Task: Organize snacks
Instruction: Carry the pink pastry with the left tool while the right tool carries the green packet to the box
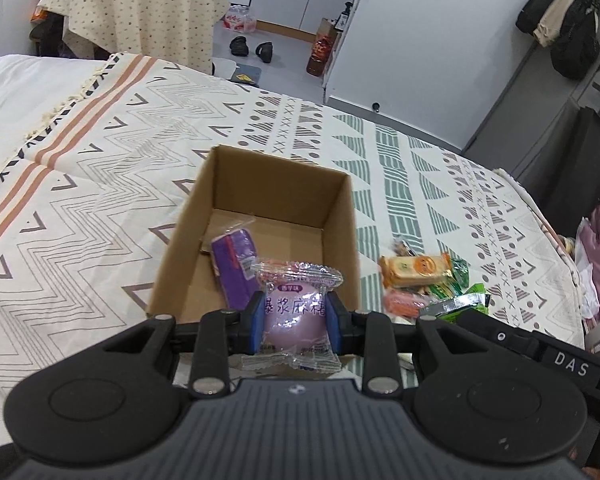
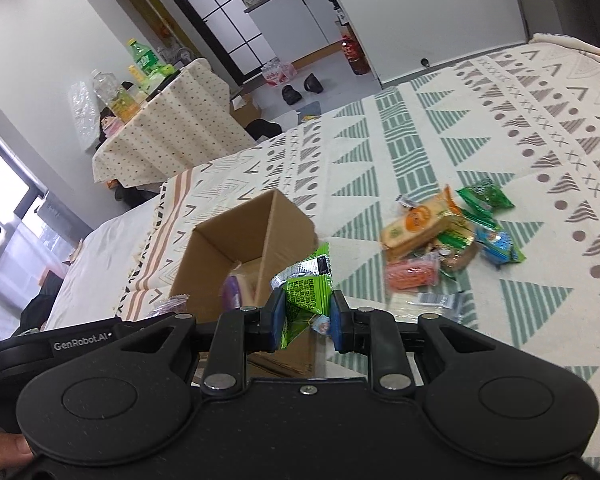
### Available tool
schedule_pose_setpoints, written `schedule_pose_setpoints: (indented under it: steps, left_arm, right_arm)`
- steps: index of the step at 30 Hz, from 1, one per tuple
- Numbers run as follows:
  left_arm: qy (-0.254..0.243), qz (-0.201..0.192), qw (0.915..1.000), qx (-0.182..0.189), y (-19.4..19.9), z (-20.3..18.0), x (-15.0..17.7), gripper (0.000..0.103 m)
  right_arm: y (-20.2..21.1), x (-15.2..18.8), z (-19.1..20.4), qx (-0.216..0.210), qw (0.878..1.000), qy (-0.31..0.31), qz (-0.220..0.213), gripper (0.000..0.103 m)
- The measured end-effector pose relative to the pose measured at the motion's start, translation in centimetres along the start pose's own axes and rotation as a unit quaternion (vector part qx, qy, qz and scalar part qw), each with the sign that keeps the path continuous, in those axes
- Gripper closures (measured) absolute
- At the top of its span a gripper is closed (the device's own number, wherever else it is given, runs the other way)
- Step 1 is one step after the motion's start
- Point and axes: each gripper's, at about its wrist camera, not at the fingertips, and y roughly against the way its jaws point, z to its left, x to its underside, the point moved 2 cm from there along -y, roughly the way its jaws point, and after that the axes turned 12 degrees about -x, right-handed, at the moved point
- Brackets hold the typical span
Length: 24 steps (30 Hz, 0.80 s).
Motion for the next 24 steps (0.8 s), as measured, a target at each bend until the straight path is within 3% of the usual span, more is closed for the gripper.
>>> schedule_pose_setpoints:
  steps: [19, 24]
  left_arm:
    - [0.038, 0.005, 0.9992, -0.013, -2.2, 3.7, -1.2, 0.072]
    - [0.045, 0.006, 0.9989, -0.016, -2.0, 4.2, -1.5, 0.065]
  right_arm:
    - [-4.6, -0.3, 3.8, -0.021, 0.999, 0.020, 0.019, 0.080]
    - [-5.3, -0.5, 4.6, -0.033, 0.999, 0.022, 0.022, 0.078]
